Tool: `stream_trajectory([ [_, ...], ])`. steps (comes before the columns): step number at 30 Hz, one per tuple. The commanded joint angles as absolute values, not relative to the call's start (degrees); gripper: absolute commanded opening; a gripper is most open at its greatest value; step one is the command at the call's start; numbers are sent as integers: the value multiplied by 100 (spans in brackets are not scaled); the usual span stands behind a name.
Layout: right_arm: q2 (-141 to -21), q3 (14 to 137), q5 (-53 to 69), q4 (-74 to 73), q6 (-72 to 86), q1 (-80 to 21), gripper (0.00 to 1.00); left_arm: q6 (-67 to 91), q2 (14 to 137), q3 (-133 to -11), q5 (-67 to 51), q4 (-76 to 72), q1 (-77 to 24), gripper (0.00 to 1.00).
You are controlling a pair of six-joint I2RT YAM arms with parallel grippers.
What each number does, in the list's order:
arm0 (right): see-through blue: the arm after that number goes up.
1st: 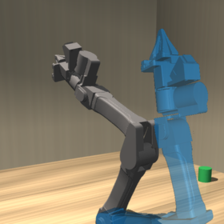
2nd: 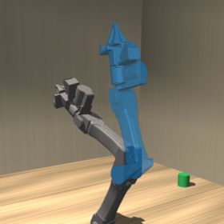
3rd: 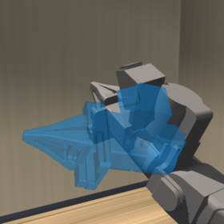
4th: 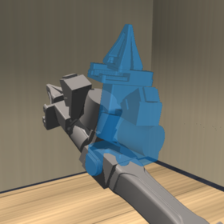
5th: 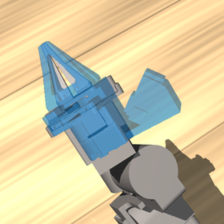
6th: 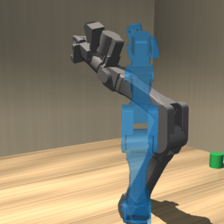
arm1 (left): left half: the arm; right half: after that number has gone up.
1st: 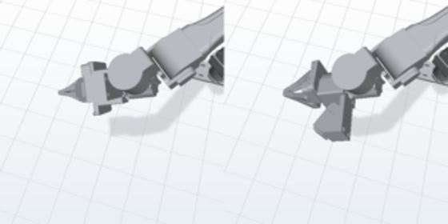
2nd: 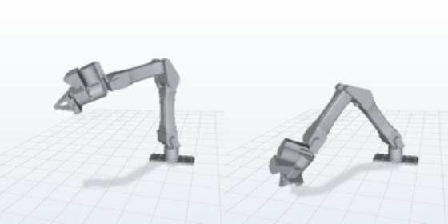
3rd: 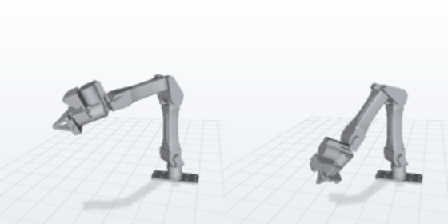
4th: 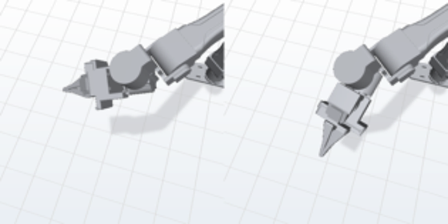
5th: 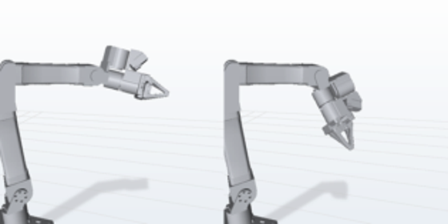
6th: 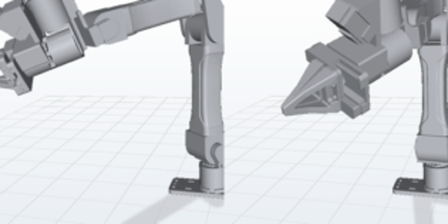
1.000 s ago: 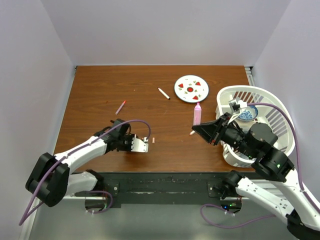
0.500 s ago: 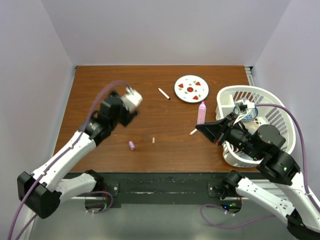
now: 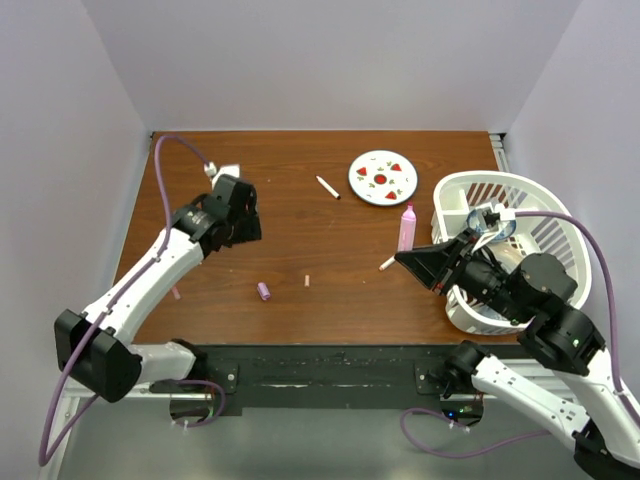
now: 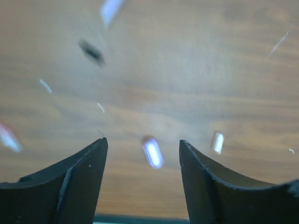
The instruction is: Insert the pens into the pen caps
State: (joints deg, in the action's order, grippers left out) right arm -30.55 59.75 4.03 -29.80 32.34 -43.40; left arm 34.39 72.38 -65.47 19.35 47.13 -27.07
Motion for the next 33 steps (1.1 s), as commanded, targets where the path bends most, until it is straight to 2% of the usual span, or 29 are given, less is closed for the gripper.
stream_trajectory([
  [1, -2962, 5898, 422, -2856, 3287, -4342, 0, 5465, 6734, -5557, 784, 4642, -2725, 64],
  [5, -2848, 5801, 404, -2856, 3296, -4351, 0, 6195, 6618, -4818, 651, 4080, -2733, 59],
  [11, -2830, 5678, 536, -2821, 3349, -4350, 0, 6416, 7066, -4325, 387, 3429, -2742, 54],
  [17, -2769, 5599, 580, -2804, 3384, -4351, 0, 6389, 7593, -4385, 579, 3436, -2874, 49],
  [30, -2637, 5537, 554, -2856, 3375, -4342, 0, 6390, 8164, -4201, 1045, 3349, -2953, 46],
  [33, -2637, 5528, 571, -2883, 3392, -4351, 0, 6337, 8323, -4149, 1046, 3209, -2953, 42],
])
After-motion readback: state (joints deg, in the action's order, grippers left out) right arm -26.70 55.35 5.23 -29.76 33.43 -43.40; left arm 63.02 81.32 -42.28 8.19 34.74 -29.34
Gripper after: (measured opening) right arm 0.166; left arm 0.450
